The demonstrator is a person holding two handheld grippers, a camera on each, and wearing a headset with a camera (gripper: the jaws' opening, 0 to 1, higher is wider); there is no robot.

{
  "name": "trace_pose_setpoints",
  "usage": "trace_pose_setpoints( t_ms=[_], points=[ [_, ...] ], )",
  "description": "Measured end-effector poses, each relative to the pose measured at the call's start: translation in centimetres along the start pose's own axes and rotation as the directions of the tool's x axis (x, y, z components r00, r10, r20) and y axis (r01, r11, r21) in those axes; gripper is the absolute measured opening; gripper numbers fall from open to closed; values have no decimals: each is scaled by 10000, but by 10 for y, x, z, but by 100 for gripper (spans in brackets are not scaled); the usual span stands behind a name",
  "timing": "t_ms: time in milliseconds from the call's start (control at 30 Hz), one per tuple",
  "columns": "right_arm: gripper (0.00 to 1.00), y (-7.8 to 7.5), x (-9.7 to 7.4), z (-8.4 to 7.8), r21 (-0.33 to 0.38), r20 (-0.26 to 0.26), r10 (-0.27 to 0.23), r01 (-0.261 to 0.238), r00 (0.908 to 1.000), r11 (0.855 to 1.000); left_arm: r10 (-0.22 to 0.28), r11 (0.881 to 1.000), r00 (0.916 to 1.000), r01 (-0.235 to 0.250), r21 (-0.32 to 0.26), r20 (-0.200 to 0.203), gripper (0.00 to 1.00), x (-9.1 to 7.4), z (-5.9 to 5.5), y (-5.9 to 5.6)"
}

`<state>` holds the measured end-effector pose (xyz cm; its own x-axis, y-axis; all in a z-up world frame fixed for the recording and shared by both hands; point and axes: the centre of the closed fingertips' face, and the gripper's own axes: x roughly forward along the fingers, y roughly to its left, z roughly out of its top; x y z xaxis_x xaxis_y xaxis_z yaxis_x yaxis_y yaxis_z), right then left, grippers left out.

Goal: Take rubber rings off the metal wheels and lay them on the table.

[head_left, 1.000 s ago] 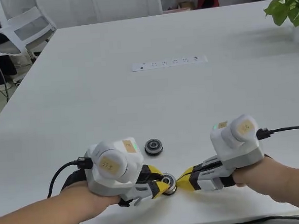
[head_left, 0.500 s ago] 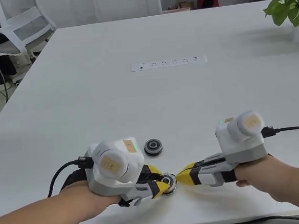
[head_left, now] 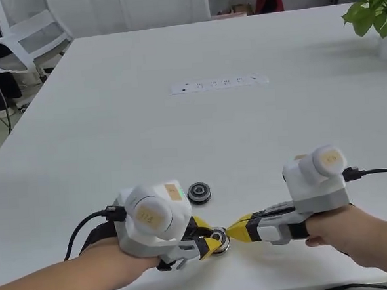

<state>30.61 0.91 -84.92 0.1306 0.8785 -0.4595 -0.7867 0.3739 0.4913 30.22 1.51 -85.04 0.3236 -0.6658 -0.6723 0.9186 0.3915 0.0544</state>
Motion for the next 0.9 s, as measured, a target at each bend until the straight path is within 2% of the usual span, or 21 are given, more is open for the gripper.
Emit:
trace_pose_setpoints(
  t_ms=[467, 500, 533, 567, 600, 733, 900],
  points=[
    [0, 10, 4, -1, -130, -84, 372, -374, 9993, 9992, -25, 10000, 10000, 25, -27, 40, 11, 0, 0, -1],
    [0, 12, 4, 1, -80, -12, 491, -491, 9988, 9988, -31, 10000, 10000, 31, -17, 49, 11, 1, 0, -1],
    [0, 29, 5, -5, -199, -357, 1332, -1340, 9904, 9908, -15, 10000, 10000, 15, -14, 48, 11, 1, 0, -1],
    [0, 15, 6, 3, -694, 5, 344, -343, 9994, 9970, 4, 10000, 10000, -4, -2, 41, 11, 1, 0, -1],
    [0, 21, 5, -3, -361, -236, 706, -714, 9972, 9968, -31, 10000, 10000, 31, -19, 55, 11, 1, 0, -1],
    [0, 15, 5, -7, -376, -291, 616, -627, 9977, 9973, -24, 10000, 9999, 24, -63, 108, 12, 1, 0, -1],
    [0, 13, 2, -3, -269, -100, 511, -514, 9986, 9983, -1, 10000, 9999, 2, -54, 137, 12, 1, 0, -1]
  ],
)
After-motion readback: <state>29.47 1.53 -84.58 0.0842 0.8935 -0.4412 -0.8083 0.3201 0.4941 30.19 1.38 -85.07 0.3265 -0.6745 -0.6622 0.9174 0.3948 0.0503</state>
